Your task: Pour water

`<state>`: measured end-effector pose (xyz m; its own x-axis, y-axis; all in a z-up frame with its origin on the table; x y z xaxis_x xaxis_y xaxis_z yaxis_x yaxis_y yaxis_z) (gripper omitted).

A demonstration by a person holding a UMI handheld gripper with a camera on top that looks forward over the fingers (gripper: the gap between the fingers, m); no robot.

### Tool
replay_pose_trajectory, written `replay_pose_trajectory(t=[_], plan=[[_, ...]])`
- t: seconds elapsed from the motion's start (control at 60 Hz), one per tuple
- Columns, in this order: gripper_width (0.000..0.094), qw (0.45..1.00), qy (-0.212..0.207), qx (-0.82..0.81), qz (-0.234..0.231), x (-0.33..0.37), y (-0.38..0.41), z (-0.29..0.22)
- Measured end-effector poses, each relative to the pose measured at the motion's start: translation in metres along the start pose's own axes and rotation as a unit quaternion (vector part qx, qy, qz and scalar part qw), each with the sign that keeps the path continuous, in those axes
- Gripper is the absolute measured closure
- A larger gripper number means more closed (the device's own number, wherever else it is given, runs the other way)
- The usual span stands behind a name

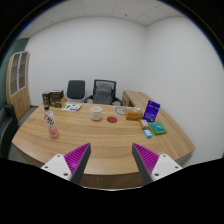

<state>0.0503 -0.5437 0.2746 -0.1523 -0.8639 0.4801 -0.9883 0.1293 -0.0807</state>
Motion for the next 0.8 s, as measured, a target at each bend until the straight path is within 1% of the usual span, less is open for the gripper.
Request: replay_pose_trajectory(t=[0.167,0.25,0.35,0.417,0.583,0.7,0.8], plan=[[0.0077,1.000,0.020,0.012,-0.013,-0.005,0.035,0.023],[0.0075,0.999,0.032,0.008,-0.023,-0.017,0.087,0.040],[0.0074,0.998,0.036,0.003,-0.043,-0.027,0.148,0.055],[0.0076,0.998,0.022,0.002,-0.060,-0.035,0.192,0.057],[0.0078,0.997,0.001,-0.023,-0.074,-0.071,0.288,0.049],[0.0079,0.996,-0.019,-0.034,-0.080,-0.111,0.332,0.034],[0.0084,0.997,-0.027,-0.042,-0.066,-0.155,0.350,0.026]])
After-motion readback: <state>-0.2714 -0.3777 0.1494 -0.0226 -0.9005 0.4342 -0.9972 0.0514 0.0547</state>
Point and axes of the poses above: the point between the fingertips, and its own axes, seen from behind it with the camera up: y to the left, z down, x backward, against the way the camera looks, the point moved 9 cm from there along x, backward, against the way the camera looks, and after that the axes turned 3 degrees about -x, right-handed, at the moved point
